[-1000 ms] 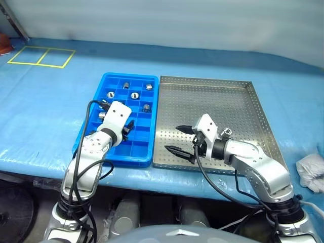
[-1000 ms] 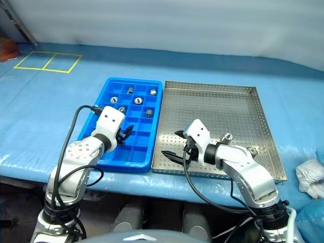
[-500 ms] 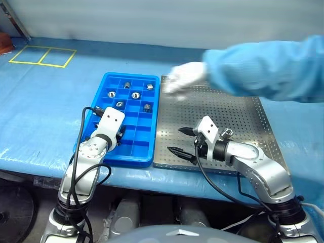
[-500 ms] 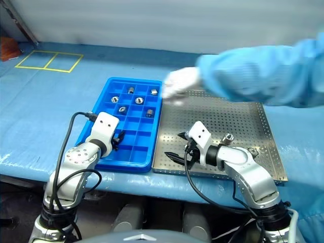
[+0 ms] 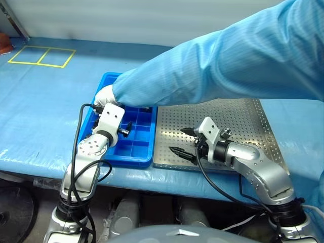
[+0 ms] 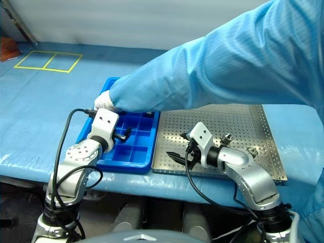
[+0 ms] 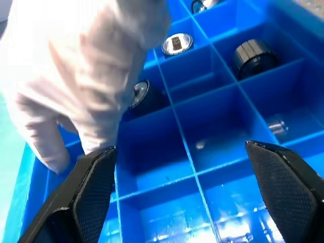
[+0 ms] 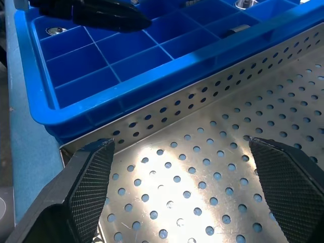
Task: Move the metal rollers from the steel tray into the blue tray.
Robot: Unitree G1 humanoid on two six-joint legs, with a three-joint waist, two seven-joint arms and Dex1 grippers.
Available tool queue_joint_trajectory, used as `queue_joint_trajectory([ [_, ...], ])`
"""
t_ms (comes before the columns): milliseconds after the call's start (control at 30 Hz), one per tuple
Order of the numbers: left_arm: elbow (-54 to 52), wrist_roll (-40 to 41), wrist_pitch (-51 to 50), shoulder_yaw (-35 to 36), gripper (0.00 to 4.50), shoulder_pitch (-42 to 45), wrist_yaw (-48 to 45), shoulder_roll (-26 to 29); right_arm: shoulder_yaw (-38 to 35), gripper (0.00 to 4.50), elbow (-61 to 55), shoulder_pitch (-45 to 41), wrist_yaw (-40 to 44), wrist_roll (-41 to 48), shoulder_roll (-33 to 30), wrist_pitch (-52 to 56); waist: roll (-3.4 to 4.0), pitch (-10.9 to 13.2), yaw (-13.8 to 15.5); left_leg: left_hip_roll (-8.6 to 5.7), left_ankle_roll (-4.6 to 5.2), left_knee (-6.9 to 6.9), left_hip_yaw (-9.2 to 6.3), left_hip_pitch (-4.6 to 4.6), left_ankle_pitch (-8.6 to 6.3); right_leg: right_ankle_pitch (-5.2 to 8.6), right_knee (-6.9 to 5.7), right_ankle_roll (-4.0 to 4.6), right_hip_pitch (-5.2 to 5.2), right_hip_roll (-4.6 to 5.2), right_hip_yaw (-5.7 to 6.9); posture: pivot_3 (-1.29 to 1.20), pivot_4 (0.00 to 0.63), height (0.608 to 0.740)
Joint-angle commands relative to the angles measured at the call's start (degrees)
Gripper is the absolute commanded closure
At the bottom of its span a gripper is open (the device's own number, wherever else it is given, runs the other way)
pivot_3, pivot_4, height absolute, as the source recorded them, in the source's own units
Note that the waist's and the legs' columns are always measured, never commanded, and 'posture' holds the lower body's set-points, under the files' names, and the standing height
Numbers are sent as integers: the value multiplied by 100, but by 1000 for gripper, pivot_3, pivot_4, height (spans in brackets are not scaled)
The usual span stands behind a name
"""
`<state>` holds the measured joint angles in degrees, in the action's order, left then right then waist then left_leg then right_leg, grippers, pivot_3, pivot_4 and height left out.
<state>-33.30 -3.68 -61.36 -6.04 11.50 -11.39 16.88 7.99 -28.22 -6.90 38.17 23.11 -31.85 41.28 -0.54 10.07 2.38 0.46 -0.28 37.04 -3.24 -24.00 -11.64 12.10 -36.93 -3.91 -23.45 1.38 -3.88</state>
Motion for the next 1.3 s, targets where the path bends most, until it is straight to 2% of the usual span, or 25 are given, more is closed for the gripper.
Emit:
queue_joint_trajectory([
  [33, -173, 83, 184, 63, 34, -4, -32, -4, -96, 0, -202, -27, 3, 10, -34, -152, 0, 0, 1, 0, 0, 0, 0, 0, 0, 0, 0, 0, 0, 0, 0, 180, 150, 740],
  [233, -198, 166, 272, -16, 34, -24, -143, 39, -95, 0, -206, -29, -4, 3, -35, -145, 0, 0, 3, 0, 0, 1, 0, 0, 0, 0, 0, 0, 1, 0, 0, 175, 150, 740],
  [433, -277, 655, 660, -94, 34, 26, -561, -77, -94, 0, -269, 23, -157, -165, -154, -71, 0, 0, 1, 0, 0, 1, 1, -2, 0, 0, 3, 0, 0, 1, 0, 154, 150, 740],
  [600, -9, 923, 1192, -554, 34, 277, -1127, 46, -136, 0, -427, 161, -350, -335, -331, 82, 0, 0, 0, -1, 0, 1, 2, -4, 0, 1, 4, 1, -2, 2, 0, 134, 150, 740],
  [767, 764, 959, 1794, -1120, 34, 821, -1541, -36, -183, 0, -629, 387, -529, -475, -492, 192, 0, 0, -23, -4, 0, 3, 6, -5, 0, 1, 6, 1, -2, 4, -3, 85, 150, 740],
  [900, 1340, 993, 2079, -1305, 34, 1193, -1670, -277, -328, 0, -837, 622, -680, -486, -486, 270, 1, 0, -89, -4, 0, 2, 7, -12, 0, 1, 6, 0, -8, 2, -4, 40, 150, 740],
  [1300, 3612, 782, 3122, -2071, 34, 2200, -2508, -850, -709, 0, -1648, 1472, -1234, -523, -412, 576, 3, -2, -475, -6, 1, 9, 9, -17, 0, -2, 5, -6, -12, 1, -8, -118, 150, 740],
])
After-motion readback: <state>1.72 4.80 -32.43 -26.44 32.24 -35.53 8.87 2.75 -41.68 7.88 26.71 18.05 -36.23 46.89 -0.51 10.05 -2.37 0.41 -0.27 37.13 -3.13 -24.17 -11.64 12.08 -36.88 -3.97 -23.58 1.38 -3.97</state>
